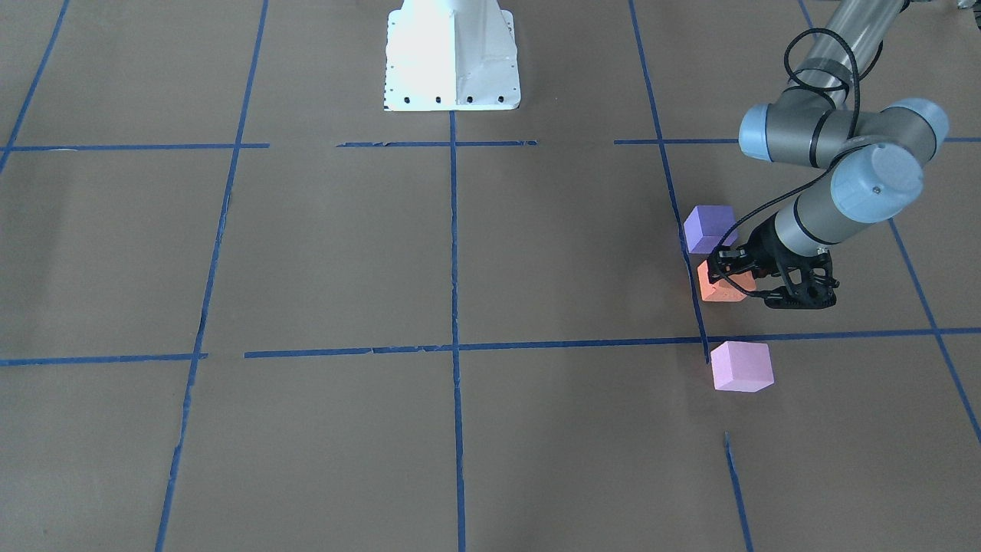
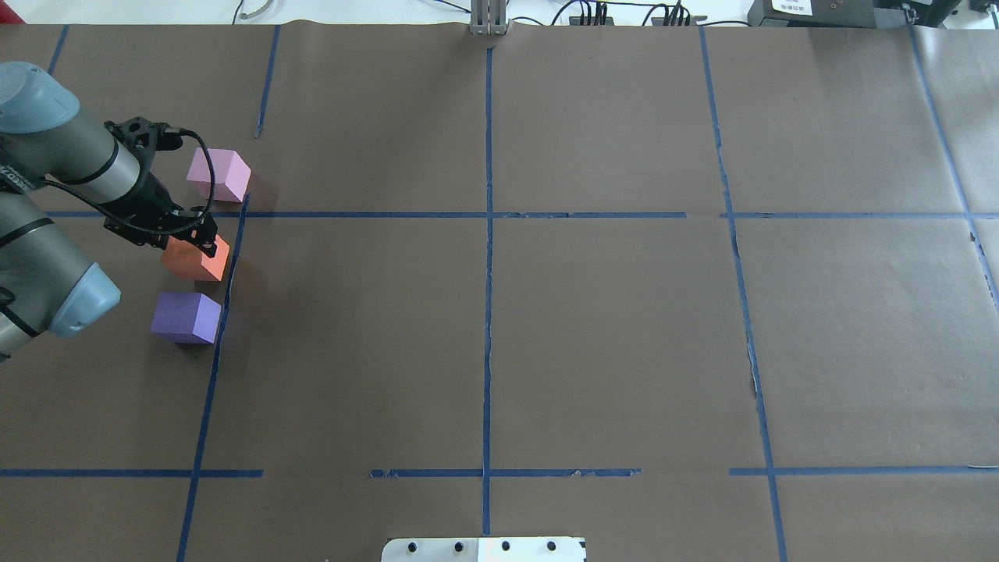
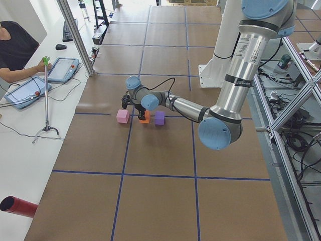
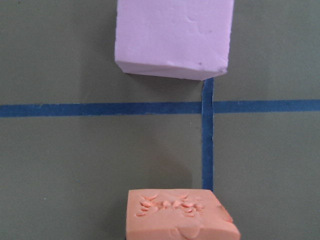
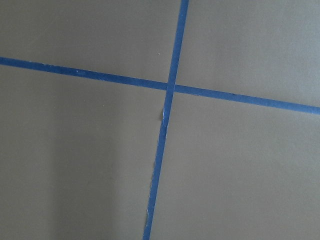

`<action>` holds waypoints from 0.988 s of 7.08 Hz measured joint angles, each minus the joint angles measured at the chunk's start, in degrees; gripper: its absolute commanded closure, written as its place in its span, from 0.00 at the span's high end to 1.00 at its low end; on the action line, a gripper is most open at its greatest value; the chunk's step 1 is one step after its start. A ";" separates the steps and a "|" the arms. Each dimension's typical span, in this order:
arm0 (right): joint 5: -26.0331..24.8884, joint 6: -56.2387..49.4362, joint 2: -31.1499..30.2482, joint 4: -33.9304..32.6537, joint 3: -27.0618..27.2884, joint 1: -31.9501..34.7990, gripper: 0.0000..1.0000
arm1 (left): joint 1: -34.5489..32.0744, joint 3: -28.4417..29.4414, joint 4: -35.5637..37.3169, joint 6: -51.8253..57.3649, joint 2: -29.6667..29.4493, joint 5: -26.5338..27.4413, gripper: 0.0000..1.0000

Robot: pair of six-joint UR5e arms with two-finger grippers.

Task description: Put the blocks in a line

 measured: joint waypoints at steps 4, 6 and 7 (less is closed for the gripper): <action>0.00 -0.03 0.00 0.00 0.00 0.00 1.00 | 0.02 0.70 -1.17 -0.12 0.07 -0.11 1.00; 0.00 0.00 0.00 0.00 0.04 0.00 1.00 | -1.30 -1.38 -0.61 0.15 0.29 -2.65 1.00; 0.00 0.00 0.00 0.00 0.06 0.00 1.00 | -3.73 -4.01 0.51 1.07 0.62 -3.70 1.00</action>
